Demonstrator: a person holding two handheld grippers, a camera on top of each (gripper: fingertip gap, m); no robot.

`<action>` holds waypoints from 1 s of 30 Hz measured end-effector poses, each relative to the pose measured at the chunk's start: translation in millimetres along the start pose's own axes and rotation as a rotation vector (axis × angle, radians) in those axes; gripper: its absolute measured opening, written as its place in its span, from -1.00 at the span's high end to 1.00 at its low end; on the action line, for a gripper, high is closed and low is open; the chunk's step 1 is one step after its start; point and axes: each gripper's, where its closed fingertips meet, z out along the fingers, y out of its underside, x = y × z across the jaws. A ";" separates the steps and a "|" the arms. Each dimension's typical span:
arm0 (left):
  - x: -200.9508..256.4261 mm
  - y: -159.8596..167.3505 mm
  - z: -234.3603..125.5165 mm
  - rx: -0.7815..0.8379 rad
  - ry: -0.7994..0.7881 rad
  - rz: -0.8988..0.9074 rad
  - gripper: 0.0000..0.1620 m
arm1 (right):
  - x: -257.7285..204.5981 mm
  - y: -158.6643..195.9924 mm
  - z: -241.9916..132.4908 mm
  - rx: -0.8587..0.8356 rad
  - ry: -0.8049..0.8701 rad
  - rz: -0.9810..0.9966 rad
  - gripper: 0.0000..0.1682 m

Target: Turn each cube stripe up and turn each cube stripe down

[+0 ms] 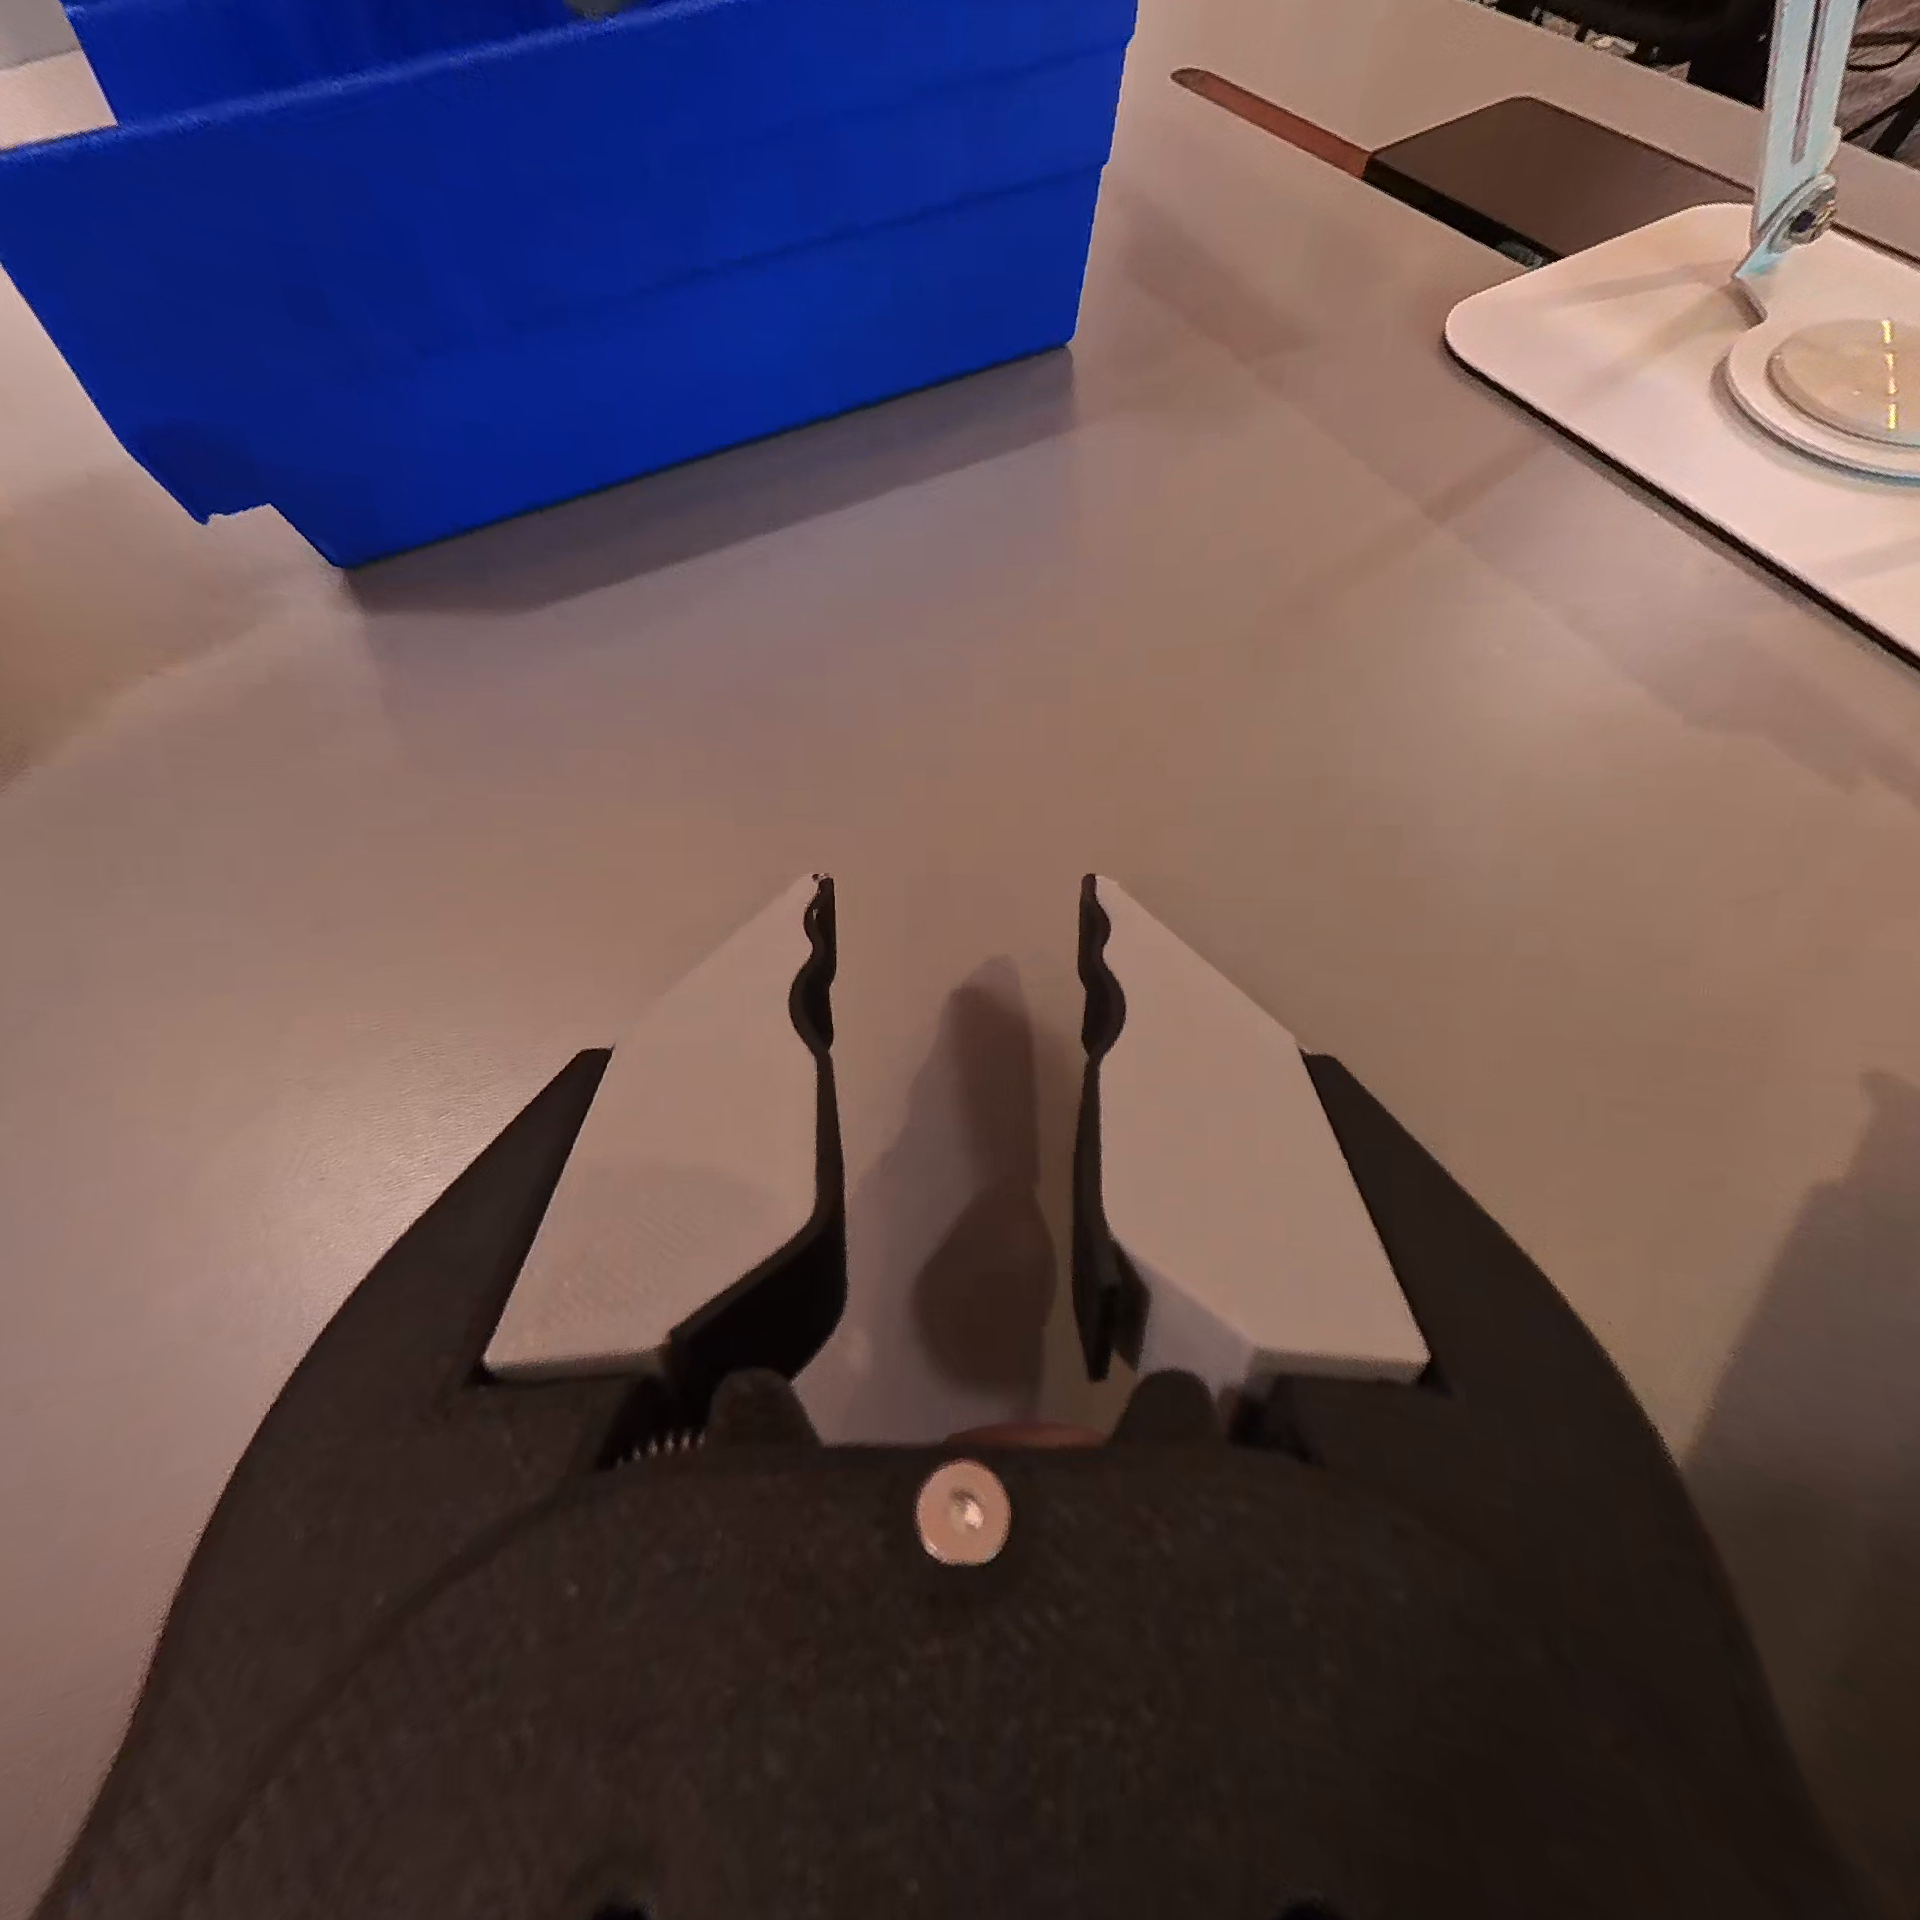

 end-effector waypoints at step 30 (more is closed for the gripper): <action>170.6 -90.1 -157.8 0.798 0.330 0.384 0.43 | -124.5 -52.6 -49.9 0.191 -0.820 0.221 0.32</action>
